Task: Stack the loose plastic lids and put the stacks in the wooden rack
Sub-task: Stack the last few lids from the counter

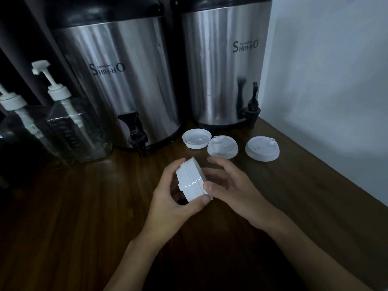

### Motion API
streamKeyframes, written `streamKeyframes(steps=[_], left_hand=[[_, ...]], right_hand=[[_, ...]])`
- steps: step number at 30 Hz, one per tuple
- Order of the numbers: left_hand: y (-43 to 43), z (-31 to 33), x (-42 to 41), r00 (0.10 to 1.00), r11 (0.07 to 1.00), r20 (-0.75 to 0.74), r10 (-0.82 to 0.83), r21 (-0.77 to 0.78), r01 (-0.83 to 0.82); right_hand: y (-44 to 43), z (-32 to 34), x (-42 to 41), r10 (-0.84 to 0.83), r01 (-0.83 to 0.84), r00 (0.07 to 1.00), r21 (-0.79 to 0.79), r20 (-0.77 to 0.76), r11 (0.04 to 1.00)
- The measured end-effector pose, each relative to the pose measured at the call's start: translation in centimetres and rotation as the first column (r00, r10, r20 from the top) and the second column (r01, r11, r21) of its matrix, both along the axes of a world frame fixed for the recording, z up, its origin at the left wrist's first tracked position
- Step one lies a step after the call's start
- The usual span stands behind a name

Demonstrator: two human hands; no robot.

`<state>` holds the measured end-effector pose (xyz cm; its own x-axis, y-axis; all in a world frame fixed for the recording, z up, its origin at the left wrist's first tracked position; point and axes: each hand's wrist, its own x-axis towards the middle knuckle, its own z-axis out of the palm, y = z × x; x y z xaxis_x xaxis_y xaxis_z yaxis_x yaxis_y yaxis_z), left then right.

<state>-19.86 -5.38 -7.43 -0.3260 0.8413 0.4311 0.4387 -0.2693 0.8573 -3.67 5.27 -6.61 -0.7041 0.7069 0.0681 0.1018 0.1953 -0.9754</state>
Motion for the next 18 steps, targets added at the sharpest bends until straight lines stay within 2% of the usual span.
streamKeyframes(steps=[18], left_hand=[[-0.08,-0.23,0.27,0.997,0.999,-0.071,-0.031,-0.009,0.031]], right_hand=[[0.22,-0.19,-0.02,0.061,-0.063,0.995,0.027,0.082,0.998]])
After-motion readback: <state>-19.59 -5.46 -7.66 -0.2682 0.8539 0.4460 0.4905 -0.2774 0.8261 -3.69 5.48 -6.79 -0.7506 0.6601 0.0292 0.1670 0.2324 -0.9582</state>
